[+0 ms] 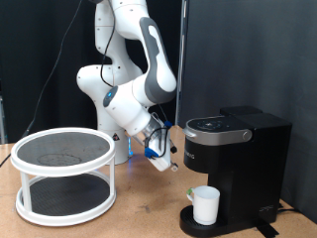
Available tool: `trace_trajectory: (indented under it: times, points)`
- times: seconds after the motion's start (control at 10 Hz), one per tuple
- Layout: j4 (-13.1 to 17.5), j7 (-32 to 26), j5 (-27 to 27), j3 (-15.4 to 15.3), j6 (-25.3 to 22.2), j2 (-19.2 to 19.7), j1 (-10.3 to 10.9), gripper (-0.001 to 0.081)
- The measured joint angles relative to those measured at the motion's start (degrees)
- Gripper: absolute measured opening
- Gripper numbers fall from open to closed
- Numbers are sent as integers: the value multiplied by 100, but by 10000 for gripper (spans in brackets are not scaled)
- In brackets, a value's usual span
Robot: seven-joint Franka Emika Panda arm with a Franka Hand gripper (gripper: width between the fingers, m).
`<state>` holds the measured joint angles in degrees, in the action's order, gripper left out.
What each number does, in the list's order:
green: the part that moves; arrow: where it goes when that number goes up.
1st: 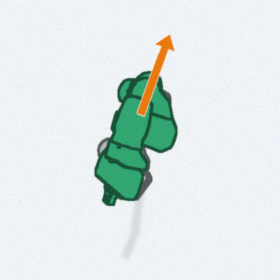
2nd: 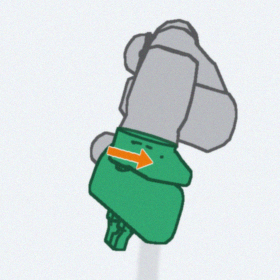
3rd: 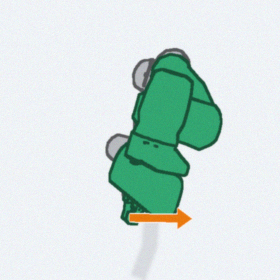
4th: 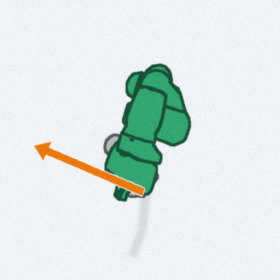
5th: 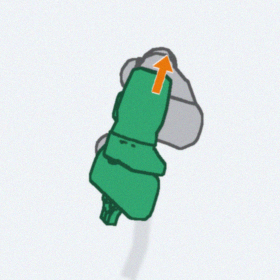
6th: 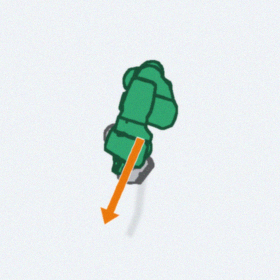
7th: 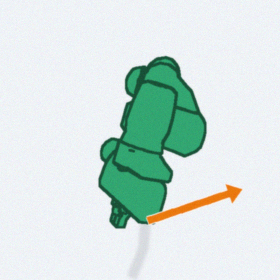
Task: Make a cup of coffee with the keurig machine
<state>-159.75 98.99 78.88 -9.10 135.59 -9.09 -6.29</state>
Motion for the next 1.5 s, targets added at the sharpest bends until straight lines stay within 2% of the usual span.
trace_trajectory:
  times: [0.2,0.4,0.6,0.8,0.9,1.1,1.3,1.5]
  points:
    - [-25,-17,293,102,-212,-453,-3,734]
    - [-74,201,303,194,-421,-878,-25,734]
    - [-62,55,411,183,-416,-861,-19,734]
    - [-70,-438,1322,142,-416,-1074,63,734]
    - [-88,-468,1637,113,-426,-1282,108,734]
    - [-148,-181,1767,101,-522,-1711,137,734]
    - [-133,389,1734,94,-565,-2134,178,734]
    - [-84,1281,1256,51,-620,-2554,191,734]
